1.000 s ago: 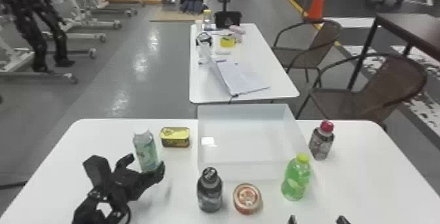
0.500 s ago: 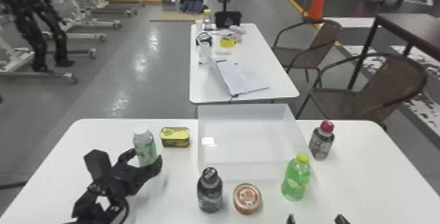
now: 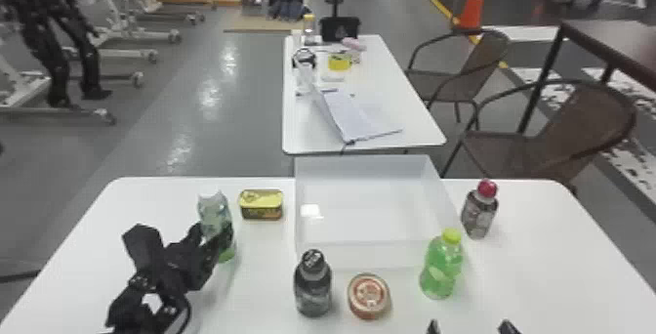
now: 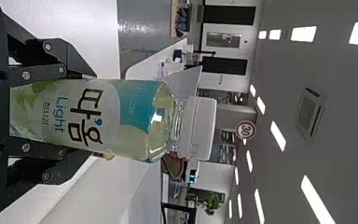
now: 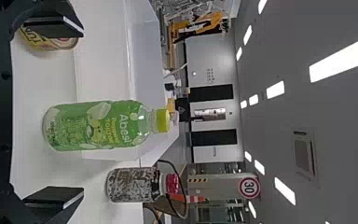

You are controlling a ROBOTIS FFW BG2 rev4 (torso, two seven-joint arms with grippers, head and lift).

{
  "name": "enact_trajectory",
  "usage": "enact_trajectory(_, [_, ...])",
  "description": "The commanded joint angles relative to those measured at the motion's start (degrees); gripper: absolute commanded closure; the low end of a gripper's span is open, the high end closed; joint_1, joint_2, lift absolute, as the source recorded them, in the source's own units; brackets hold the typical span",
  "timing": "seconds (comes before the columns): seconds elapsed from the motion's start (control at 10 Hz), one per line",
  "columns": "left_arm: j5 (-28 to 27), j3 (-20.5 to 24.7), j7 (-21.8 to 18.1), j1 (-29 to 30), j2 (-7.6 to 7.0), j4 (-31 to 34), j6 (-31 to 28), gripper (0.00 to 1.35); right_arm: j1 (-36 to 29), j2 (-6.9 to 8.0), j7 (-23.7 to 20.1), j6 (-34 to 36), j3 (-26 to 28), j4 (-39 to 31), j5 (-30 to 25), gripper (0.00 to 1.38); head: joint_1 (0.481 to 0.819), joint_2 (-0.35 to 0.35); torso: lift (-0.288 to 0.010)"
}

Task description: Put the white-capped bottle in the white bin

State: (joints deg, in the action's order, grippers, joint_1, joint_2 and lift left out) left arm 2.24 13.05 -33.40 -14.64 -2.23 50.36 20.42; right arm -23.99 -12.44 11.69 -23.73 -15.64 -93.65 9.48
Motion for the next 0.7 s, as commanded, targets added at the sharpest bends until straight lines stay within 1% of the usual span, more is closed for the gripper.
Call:
enact_trajectory(0.0, [0.31,-0.39,-0.08,0.14,-0.05,0.27,0.94,0.82,-0.09,-0.04,0.0,0.0,0.0,0.04,0.1,0.1,0.549,0.0,-0.1])
enact_trajectory(0.1, [-1.89,-0.74,0.0,1.55,0.03,5.71,-1.34,0.82,-0.18,-0.04,0.0,0.0,0.0,-0.05,0.19,0.1,0.549,0.0,-0.1])
enact_trajectory(0.2, [-4.97,-0.3,0.09,3.75,0.56,13.36,-4.68,0.82,-0.18,-0.04,0.0,0.0,0.0,-0.05,0.19,0.1,0.549,0.0,-0.1])
enact_trajectory(0.3, [-6.99,0.05,0.09,5.42,1.53,20.39,-7.67,0.82,-0.27,-0.04,0.0,0.0,0.0,-0.05,0.28,0.1,0.549,0.0,-0.1])
enact_trajectory(0.4, [-8.92,-1.27,0.09,5.94,1.7,26.37,-10.31,0.82,-0.27,-0.04,0.0,0.0,0.0,-0.05,0.37,0.1,0.549,0.0,-0.1])
enact_trajectory(0.5, [-9.1,-3.82,0.0,5.77,1.35,30.15,-12.59,0.82,-0.18,-0.13,0.0,0.0,0.0,0.04,0.37,0.1,0.549,0.0,-0.1])
enact_trajectory(0.6, [-9.19,-6.45,-0.26,5.42,0.83,32.08,-13.82,0.82,-0.09,-0.13,0.0,0.0,0.0,0.13,0.46,0.1,0.549,0.0,-0.1])
